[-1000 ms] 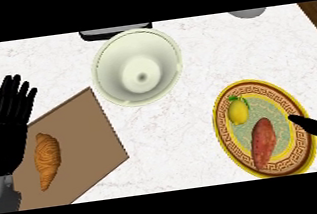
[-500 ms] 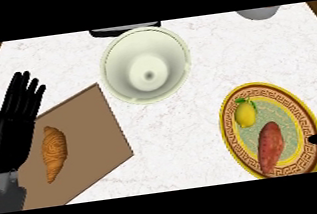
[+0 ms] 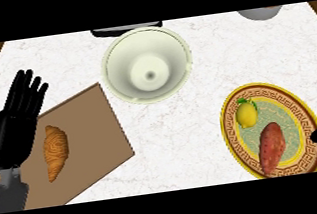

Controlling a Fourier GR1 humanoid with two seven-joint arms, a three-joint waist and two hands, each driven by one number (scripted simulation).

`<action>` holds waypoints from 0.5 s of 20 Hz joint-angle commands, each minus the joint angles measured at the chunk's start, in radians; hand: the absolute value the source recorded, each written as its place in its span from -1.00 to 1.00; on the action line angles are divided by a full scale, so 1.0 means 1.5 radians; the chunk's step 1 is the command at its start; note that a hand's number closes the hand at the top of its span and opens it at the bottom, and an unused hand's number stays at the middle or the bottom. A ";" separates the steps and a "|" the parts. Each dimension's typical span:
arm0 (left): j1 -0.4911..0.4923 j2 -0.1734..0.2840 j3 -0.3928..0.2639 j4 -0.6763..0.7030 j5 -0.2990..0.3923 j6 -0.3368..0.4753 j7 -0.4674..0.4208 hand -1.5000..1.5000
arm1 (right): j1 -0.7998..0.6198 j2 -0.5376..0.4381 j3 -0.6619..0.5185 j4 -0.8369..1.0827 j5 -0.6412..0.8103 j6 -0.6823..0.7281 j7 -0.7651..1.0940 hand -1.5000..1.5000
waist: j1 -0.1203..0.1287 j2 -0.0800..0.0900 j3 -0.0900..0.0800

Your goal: Pick the sweet potato from the plate and place it in the bowl

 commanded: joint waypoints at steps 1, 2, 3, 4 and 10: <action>0.013 -0.011 -0.005 -0.015 -0.013 0.002 -0.001 0.00 | -0.085 -0.011 0.009 0.004 -0.053 0.040 0.168 -1.00 | -0.004 -0.002 0.001; -0.019 0.000 0.017 0.035 0.003 -0.026 -0.009 0.00 | -0.132 0.012 0.031 0.070 -0.032 0.030 0.150 -1.00 | 0.001 0.001 0.001; 0.033 -0.011 -0.003 -0.036 -0.010 -0.008 0.004 0.00 | -0.108 0.000 0.014 0.010 -0.052 0.015 0.178 -1.00 | -0.005 -0.003 0.001; -0.009 -0.023 0.001 0.005 -0.032 0.019 0.001 0.00 | -0.086 0.016 0.030 -0.005 -0.048 0.001 0.171 -1.00 | -0.012 -0.003 0.001; 0.013 -0.005 0.031 -0.010 -0.019 -0.007 0.016 0.00 | -0.046 0.021 0.044 -0.059 -0.058 -0.035 0.180 -1.00 | -0.015 -0.004 0.001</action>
